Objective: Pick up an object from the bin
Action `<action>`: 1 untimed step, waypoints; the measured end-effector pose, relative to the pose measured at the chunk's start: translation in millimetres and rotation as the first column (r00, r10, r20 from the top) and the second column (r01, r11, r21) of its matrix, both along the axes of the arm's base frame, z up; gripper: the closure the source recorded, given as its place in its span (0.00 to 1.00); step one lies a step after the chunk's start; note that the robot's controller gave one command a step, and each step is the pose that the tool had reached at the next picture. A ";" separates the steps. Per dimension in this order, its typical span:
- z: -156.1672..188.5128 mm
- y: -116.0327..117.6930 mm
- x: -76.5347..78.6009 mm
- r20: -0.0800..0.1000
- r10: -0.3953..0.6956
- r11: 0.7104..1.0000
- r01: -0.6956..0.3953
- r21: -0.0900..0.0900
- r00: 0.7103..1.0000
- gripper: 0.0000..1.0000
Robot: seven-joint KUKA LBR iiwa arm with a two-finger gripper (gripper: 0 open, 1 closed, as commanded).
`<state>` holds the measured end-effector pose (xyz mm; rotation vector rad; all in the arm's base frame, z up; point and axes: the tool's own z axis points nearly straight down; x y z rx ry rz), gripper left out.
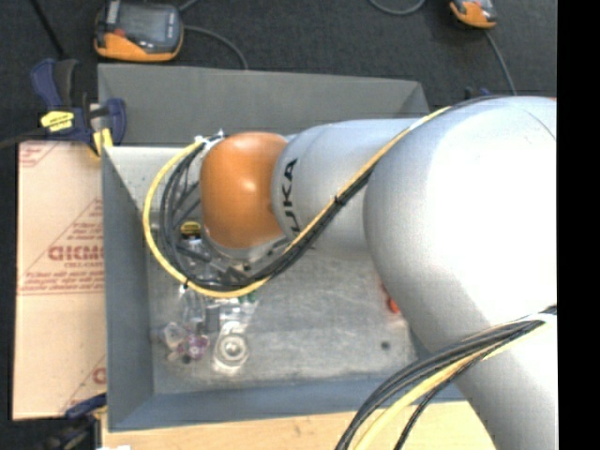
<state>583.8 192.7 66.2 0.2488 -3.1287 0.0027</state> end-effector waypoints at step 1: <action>4.7 -58.7 -45.8 0.006 0.078 0.997 -0.078 0.001 0.997 0.00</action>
Offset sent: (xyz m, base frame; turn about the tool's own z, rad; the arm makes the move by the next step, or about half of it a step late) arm -0.0464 -0.0552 0.0038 -0.0819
